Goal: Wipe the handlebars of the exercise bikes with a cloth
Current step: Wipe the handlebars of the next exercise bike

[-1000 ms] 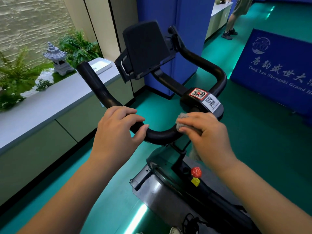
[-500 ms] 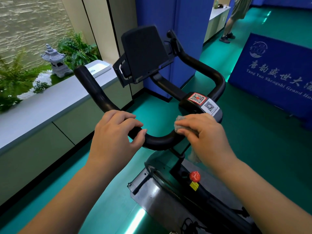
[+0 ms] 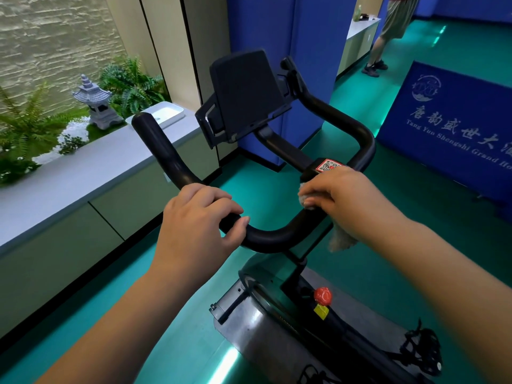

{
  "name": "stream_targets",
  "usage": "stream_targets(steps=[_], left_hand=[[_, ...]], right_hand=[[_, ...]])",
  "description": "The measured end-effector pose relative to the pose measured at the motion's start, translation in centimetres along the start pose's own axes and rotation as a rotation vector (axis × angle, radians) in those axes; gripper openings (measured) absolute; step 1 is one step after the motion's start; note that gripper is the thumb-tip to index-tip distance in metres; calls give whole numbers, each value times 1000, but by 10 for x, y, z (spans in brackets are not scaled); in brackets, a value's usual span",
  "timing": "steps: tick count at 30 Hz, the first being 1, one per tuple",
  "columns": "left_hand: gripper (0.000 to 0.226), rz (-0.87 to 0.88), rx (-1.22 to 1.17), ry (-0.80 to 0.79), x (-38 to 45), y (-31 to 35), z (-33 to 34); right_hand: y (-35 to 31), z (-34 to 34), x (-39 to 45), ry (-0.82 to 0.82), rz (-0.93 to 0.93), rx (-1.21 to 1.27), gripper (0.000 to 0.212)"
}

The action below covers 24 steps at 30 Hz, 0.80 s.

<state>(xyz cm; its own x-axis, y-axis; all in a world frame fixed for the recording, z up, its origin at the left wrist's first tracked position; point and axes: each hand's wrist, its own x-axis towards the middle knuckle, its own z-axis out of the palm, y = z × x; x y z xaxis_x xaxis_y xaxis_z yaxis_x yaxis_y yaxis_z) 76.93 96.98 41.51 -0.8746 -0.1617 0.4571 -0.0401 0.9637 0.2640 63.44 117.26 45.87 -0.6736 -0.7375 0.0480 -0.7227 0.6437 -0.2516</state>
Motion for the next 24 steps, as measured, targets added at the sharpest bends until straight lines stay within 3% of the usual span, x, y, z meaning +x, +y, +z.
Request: stream_targets(steps=[9,15,24], left_hand=[[30,-1,25,-22,-1,-5,2],[33,31,42,-57,3,-8,0],[33,75,18,-46,3,-15,-3]], right_hand=[[-10,0,2,-107,-55,110,14],[-4,-2,30,-265,-19,-168,13],[-28,7,25,-360,-70,156,5]])
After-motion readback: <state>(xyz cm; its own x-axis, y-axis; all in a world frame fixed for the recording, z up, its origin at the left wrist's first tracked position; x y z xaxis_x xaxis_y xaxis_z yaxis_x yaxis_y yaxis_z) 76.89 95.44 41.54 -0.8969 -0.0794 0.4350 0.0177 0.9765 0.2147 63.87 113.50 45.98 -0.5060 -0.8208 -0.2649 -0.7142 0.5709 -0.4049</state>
